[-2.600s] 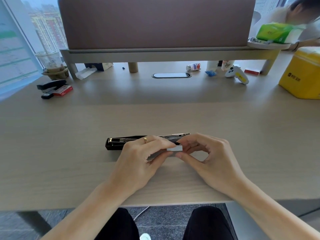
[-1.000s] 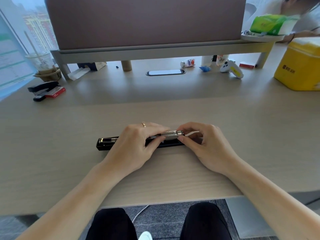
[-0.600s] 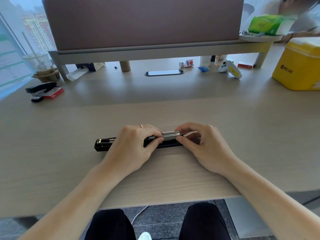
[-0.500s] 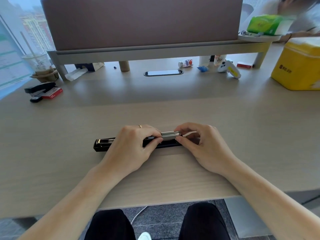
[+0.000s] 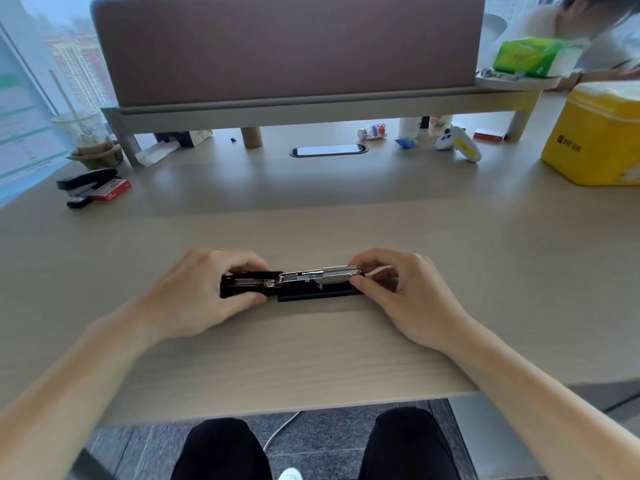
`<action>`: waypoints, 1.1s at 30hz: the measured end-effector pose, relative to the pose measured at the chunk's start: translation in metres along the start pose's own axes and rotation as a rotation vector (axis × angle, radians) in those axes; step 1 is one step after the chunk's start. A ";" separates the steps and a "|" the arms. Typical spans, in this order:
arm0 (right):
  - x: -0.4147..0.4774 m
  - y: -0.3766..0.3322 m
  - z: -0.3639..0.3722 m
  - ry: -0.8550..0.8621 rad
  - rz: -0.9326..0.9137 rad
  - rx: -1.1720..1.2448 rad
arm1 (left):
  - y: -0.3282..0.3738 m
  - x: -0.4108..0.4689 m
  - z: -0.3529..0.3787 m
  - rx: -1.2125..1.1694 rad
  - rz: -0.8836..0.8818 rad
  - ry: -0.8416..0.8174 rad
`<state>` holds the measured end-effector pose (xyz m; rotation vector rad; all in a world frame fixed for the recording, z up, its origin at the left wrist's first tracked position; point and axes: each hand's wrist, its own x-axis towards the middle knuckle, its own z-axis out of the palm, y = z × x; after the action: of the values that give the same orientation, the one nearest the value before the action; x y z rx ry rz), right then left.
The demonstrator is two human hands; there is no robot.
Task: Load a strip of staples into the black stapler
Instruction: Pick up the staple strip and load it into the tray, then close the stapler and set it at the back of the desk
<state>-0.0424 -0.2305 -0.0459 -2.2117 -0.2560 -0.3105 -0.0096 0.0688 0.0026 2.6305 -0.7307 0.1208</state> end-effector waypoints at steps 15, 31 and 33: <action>-0.001 -0.001 0.001 0.008 -0.019 -0.081 | 0.021 0.026 -0.044 0.257 0.121 -0.266; 0.000 0.005 0.003 0.021 -0.056 -0.039 | 0.064 0.055 -0.019 -0.107 0.075 -0.024; 0.000 0.005 0.003 0.018 -0.059 -0.040 | 0.067 0.058 -0.009 -0.116 0.086 -0.064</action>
<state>-0.0404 -0.2309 -0.0510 -2.2428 -0.3077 -0.3704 0.0067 -0.0074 0.0462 2.5034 -0.8464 0.0176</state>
